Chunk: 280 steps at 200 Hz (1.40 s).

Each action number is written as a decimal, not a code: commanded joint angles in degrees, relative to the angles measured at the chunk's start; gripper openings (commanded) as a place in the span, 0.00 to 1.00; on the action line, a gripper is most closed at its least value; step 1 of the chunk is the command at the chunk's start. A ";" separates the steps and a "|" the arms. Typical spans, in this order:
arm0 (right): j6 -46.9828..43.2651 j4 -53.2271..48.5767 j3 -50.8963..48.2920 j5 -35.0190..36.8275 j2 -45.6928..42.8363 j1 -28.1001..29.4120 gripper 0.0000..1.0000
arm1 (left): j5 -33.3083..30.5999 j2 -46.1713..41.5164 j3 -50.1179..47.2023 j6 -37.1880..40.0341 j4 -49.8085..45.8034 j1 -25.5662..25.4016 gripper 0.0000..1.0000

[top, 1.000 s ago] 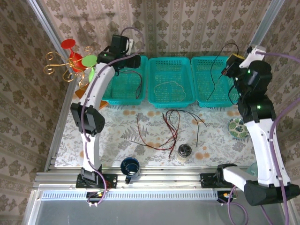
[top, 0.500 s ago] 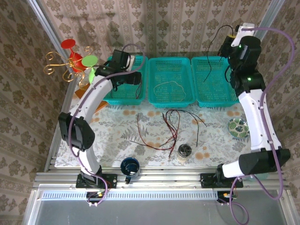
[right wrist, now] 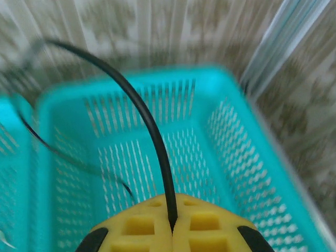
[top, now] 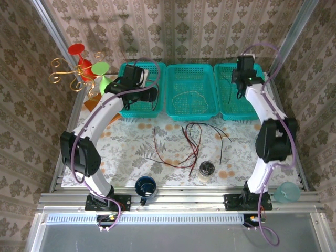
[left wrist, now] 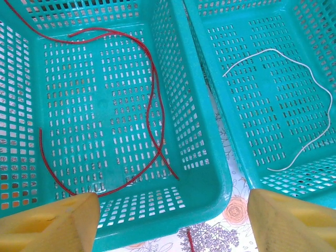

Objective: Untangle the cables

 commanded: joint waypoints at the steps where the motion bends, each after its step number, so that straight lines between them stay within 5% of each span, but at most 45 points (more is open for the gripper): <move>1: 4.59 -10.97 3.99 -1.85 7.65 -1.88 0.00 | 0.96 -1.05 -0.60 -1.10 0.45 0.32 0.75; 61: 5.81 -20.40 10.38 -4.84 17.59 -3.80 0.00 | 1.33 -1.56 -2.19 -1.73 -0.43 0.31 0.75; 90: 5.64 -20.04 10.08 -6.50 13.33 -4.64 0.53 | -0.98 -1.04 -2.12 -1.07 -0.86 0.15 0.76; 139: 6.20 -18.17 5.95 -8.41 0.55 -4.66 0.99 | -9.31 4.20 4.43 -2.38 -0.04 0.48 0.79; 239: 9.54 -16.89 1.41 -15.85 -8.45 -4.67 1.00 | -48.60 30.39 20.64 0.30 19.74 -3.32 0.82; 280: 9.14 -19.69 6.96 -18.25 -7.41 -4.66 1.00 | -54.84 40.43 34.44 0.95 19.22 -2.62 0.76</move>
